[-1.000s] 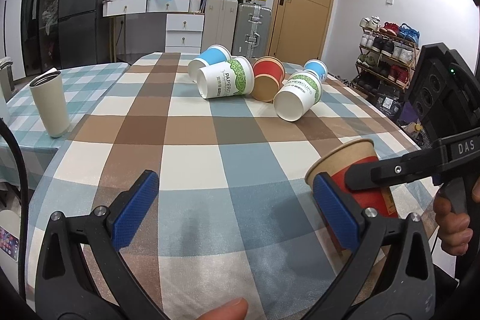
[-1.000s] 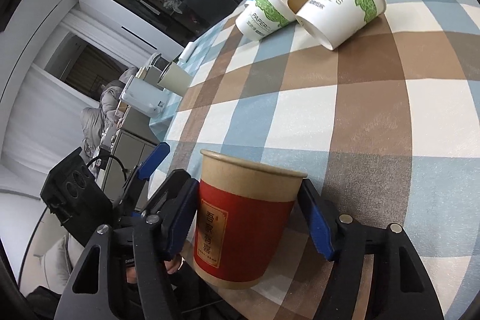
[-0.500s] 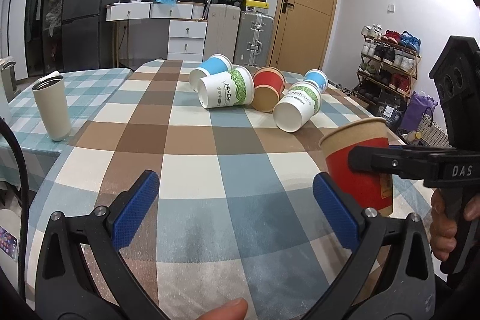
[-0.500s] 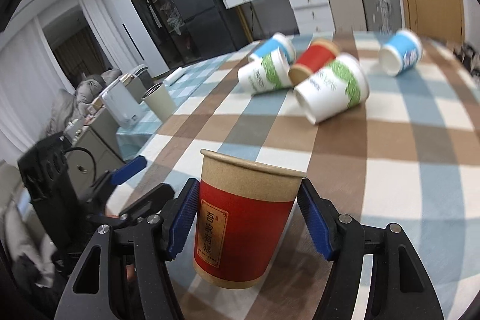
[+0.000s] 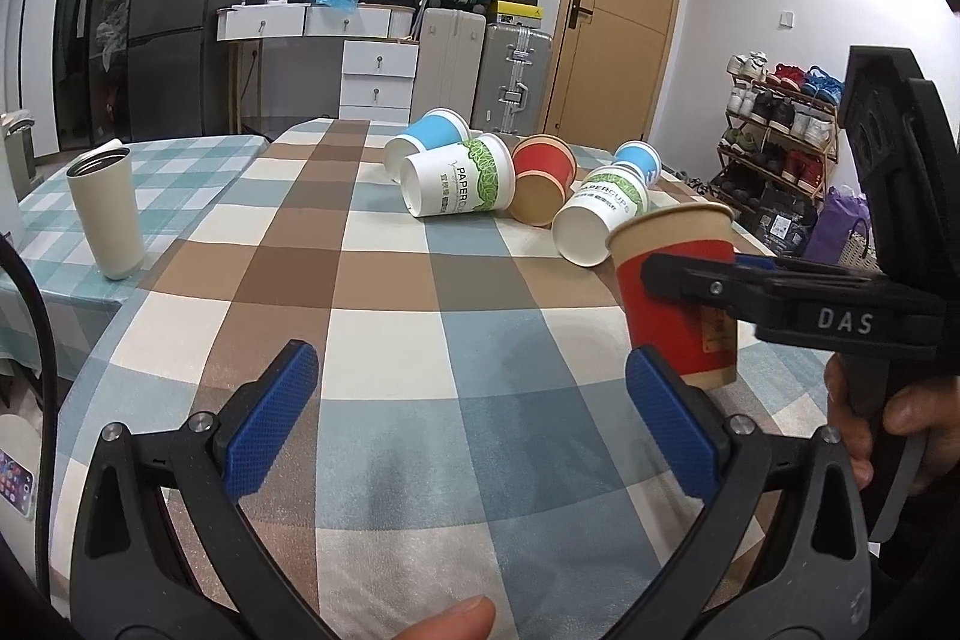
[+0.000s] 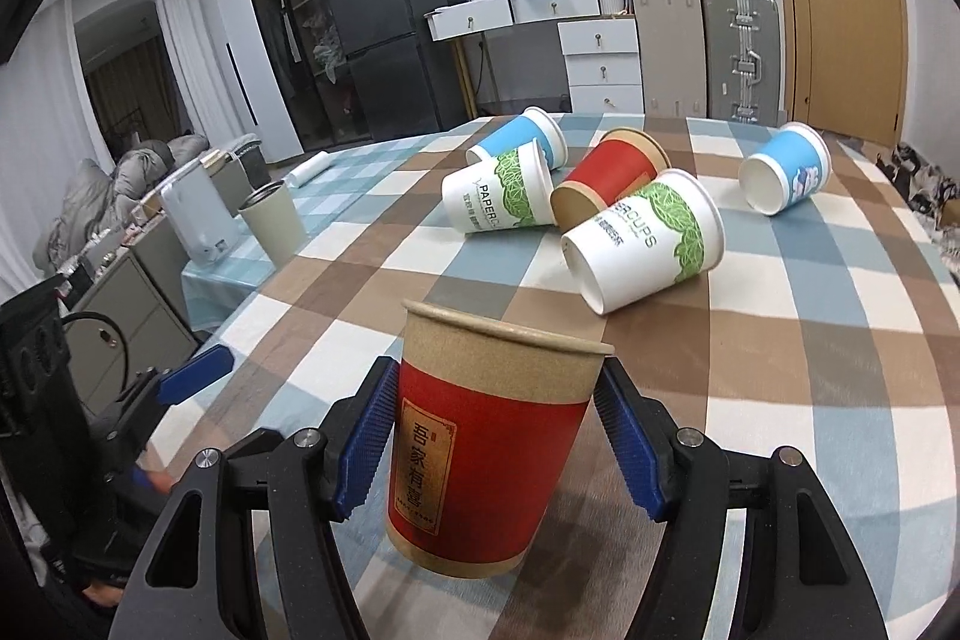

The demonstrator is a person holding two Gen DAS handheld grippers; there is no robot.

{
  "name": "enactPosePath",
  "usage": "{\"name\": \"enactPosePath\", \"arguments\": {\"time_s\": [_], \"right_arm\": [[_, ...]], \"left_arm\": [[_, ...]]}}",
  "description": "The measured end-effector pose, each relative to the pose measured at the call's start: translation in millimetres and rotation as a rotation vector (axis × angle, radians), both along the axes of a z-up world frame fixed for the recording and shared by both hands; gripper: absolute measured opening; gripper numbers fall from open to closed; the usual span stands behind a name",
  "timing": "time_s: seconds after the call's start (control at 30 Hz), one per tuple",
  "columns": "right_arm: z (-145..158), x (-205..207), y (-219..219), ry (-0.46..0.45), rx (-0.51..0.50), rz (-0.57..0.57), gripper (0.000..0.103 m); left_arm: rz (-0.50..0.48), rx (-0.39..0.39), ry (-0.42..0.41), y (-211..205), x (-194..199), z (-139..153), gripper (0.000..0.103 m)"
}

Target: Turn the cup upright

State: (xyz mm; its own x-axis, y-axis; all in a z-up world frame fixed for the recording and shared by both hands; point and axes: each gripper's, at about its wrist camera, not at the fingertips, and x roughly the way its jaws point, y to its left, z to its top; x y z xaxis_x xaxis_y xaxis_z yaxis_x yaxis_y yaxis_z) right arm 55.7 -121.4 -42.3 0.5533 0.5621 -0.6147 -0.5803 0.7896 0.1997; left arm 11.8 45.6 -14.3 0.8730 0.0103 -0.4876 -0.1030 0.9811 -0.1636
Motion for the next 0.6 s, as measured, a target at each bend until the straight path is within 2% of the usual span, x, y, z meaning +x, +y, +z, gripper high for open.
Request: {"name": "enactPosePath", "arguments": {"time_s": [0.3, 0.6], "right_arm": [[-5.2, 9.7, 14.4, -0.032, -0.06, -0.012, 0.067], [-4.3, -3.2, 11.1, -0.064, -0.065, 0.012, 0.067]], "left_arm": [[0.0, 0.001, 0.003, 0.3, 0.2, -0.8, 0.103], [-0.001, 0.0, 0.004, 0.6, 0.8, -0.9, 0.102]]}}
